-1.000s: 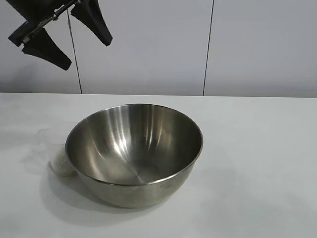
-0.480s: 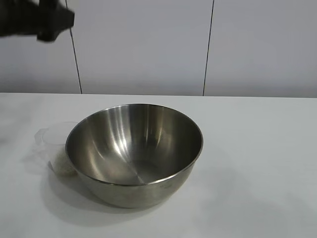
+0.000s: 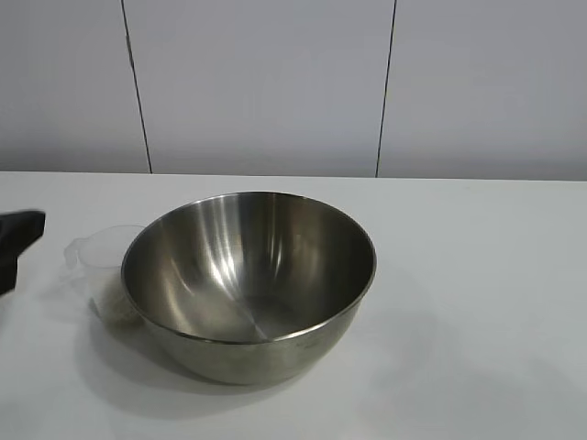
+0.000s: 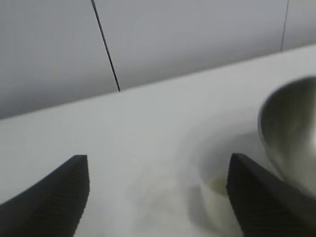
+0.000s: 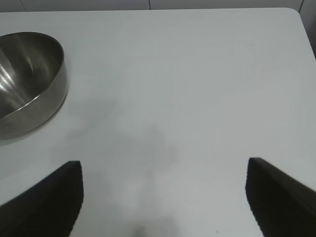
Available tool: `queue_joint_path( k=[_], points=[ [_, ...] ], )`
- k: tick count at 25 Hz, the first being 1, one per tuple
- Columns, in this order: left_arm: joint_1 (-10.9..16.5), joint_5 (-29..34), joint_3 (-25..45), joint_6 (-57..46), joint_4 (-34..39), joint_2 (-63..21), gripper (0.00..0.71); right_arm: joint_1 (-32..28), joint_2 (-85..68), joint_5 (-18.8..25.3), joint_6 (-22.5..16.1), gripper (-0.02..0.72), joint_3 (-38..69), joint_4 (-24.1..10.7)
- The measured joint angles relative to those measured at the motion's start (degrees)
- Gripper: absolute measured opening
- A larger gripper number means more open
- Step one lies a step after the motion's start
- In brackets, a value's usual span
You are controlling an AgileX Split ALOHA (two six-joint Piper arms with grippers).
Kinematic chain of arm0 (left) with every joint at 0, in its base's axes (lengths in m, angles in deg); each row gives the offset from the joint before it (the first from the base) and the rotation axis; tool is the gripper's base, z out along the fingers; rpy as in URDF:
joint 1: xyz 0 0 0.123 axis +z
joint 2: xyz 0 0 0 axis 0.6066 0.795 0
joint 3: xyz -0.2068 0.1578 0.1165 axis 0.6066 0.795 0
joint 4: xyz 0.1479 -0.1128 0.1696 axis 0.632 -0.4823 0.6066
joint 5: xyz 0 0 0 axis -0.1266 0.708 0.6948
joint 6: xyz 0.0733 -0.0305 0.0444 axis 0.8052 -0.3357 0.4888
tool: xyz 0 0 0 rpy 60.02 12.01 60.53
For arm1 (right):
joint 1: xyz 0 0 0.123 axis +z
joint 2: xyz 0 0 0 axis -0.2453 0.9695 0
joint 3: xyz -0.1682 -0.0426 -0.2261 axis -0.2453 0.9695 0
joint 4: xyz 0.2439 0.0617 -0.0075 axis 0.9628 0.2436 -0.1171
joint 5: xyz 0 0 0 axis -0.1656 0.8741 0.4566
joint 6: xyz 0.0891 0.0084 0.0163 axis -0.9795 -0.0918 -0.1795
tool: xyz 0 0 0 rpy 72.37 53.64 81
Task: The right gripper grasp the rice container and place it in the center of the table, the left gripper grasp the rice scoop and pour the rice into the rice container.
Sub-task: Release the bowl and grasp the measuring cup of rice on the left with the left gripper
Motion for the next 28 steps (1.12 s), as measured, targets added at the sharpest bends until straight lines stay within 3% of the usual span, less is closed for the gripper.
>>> queue_joint_path(
  k=[20,24,28],
  points=[
    [0.5,-1.3,-14.8,4.5,-1.3,19.0,0.540,0.0,0.0,0.0,0.0,0.610,0.0,0.0],
    [3.7,-1.3,-15.7,4.6,0.3,19.3,0.538,0.0,0.0,0.0,0.0,0.610,0.0,0.0],
    [9.5,-1.1,-16.4,2.6,7.8,19.4,0.534,0.0,0.0,0.0,0.0,0.610,0.0,0.0]
  ],
)
